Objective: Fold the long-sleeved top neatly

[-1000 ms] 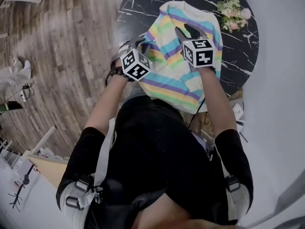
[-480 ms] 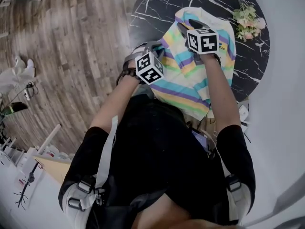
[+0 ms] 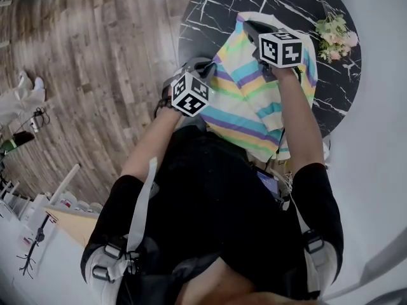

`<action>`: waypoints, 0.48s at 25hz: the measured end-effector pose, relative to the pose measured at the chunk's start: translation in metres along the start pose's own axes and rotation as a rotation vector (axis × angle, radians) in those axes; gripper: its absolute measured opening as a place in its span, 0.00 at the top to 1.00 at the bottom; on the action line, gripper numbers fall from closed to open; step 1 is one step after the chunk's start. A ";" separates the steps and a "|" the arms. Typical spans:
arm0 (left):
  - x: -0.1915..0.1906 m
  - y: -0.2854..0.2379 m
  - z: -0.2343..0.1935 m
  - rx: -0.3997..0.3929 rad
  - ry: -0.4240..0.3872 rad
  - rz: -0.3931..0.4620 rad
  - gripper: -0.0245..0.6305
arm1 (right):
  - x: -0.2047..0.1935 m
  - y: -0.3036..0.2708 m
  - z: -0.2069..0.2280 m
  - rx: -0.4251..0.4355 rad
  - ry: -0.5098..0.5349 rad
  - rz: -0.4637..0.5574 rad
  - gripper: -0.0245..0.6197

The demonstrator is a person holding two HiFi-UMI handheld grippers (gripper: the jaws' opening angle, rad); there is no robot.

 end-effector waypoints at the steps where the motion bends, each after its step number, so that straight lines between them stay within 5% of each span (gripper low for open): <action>1: -0.002 0.002 -0.004 0.004 0.027 0.008 0.93 | 0.005 -0.003 -0.001 0.004 -0.004 0.008 0.92; 7: -0.019 0.012 -0.027 0.008 0.254 0.061 0.93 | 0.030 -0.027 -0.006 0.049 -0.080 0.048 0.92; 12: -0.026 0.018 -0.041 0.024 0.329 0.065 0.92 | 0.042 -0.052 -0.015 0.060 -0.078 0.042 0.92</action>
Point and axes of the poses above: the fingertips, and each gripper's own axes: y backward along the fingers, z to its right, x out of its top, the point moved 9 cm from there along y, backward along the fingers, and after that the axes turned 1 degree about -z, right-handed, at the moved point
